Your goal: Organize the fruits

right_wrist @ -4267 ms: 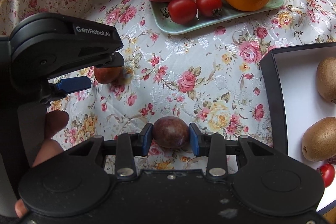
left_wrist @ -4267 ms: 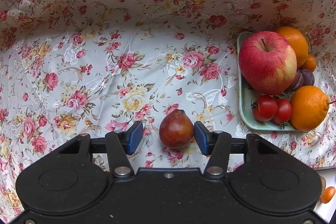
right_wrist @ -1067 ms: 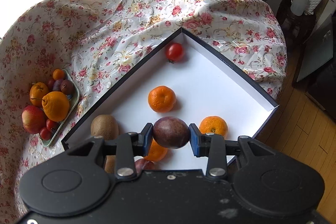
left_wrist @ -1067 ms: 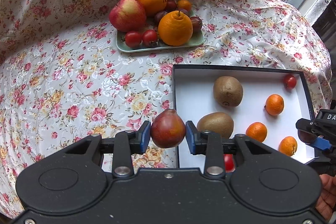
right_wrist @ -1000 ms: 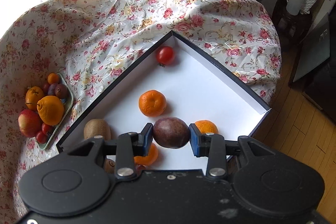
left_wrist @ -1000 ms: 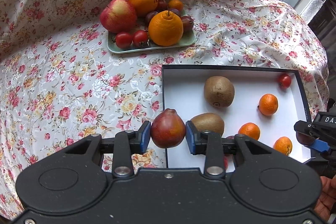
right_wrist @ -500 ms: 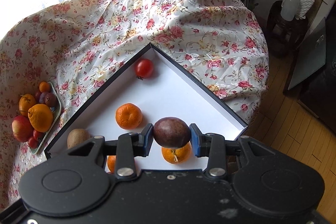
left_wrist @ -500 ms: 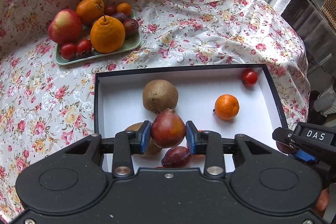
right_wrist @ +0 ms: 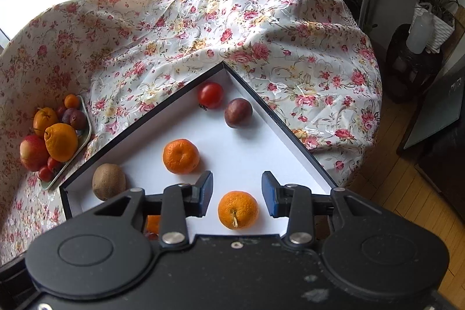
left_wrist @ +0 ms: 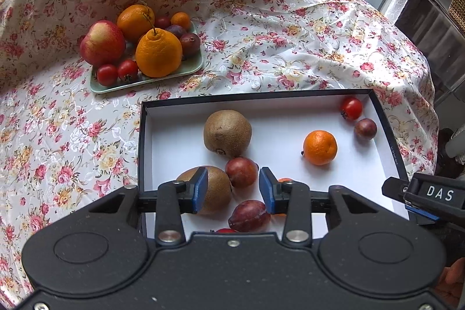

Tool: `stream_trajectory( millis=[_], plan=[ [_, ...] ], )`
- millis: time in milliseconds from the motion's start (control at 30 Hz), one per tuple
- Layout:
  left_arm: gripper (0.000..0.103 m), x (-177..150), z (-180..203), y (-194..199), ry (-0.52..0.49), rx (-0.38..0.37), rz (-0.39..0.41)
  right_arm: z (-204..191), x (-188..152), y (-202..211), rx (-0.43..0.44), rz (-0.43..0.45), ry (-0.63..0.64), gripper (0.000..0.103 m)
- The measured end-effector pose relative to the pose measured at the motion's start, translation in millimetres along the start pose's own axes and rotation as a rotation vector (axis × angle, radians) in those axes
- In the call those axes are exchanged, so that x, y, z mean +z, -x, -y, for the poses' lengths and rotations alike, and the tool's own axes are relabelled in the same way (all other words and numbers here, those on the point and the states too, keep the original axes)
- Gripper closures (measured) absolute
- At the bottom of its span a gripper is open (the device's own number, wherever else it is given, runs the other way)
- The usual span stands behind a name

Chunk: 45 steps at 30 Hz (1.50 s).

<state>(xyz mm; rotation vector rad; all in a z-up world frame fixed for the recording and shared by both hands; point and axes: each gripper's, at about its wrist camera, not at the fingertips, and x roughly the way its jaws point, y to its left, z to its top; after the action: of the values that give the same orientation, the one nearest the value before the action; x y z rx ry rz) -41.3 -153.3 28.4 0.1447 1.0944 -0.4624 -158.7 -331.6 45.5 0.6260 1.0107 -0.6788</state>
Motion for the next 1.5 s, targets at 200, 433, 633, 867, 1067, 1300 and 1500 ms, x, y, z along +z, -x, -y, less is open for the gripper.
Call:
stream_trajectory(
  millis=[200, 433, 633, 867, 1067, 1300, 1500],
  plan=[
    [0.054, -13, -1, 5, -0.009, 0.043, -0.008, -7, -12, -5, 0.000, -0.062, 0.068, 0.063],
    [0.053, -18, -10, 1, 0.004, 0.089, -0.050, -24, -27, -9, -0.035, -0.087, 0.204, 0.063],
    [0.054, -18, -16, -4, 0.018, 0.095, -0.079, -42, -36, -5, -0.042, -0.066, 0.338, 0.063],
    [0.053, -22, -13, -8, 0.007, 0.109, -0.106, -47, -39, -6, -0.034, -0.079, 0.369, 0.063],
    [0.053, -25, -9, -8, -0.013, 0.104, -0.113, -44, -36, -8, -0.043, -0.077, 0.350, 0.063],
    [0.053, -24, -12, -9, -0.004, 0.110, -0.123, -43, -35, -9, -0.043, -0.078, 0.346, 0.063],
    [0.053, -25, -12, -10, -0.003, 0.109, -0.141, -44, -36, -9, -0.043, -0.077, 0.345, 0.063]
  ],
)
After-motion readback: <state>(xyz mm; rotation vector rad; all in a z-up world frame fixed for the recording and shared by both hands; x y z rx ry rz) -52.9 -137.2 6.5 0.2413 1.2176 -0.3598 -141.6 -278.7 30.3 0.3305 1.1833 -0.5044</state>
